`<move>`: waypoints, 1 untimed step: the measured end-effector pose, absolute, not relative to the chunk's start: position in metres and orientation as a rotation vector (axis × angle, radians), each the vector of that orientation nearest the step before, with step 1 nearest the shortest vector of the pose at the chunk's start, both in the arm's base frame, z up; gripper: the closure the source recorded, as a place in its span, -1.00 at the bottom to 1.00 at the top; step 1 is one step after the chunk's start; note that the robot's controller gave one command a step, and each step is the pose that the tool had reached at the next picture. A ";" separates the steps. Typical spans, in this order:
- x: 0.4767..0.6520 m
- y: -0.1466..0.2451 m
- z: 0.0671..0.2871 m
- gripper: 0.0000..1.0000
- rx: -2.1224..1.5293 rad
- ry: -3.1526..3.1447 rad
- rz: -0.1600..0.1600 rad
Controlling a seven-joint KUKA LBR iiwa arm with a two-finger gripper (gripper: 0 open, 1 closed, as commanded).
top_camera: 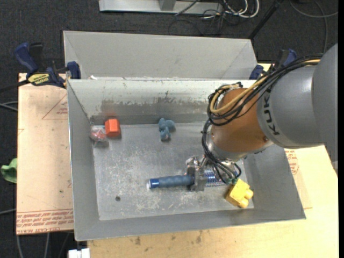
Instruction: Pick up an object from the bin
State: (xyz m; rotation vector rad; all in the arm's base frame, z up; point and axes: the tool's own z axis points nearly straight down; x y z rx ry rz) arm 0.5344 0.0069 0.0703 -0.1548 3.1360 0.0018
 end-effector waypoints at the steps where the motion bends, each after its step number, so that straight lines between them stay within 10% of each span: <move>1: 0.525 0.018 0.223 1.00 -0.050 3.132 0.002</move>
Offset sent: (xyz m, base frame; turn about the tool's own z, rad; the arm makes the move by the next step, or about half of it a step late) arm -0.0116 0.0099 0.1496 0.0684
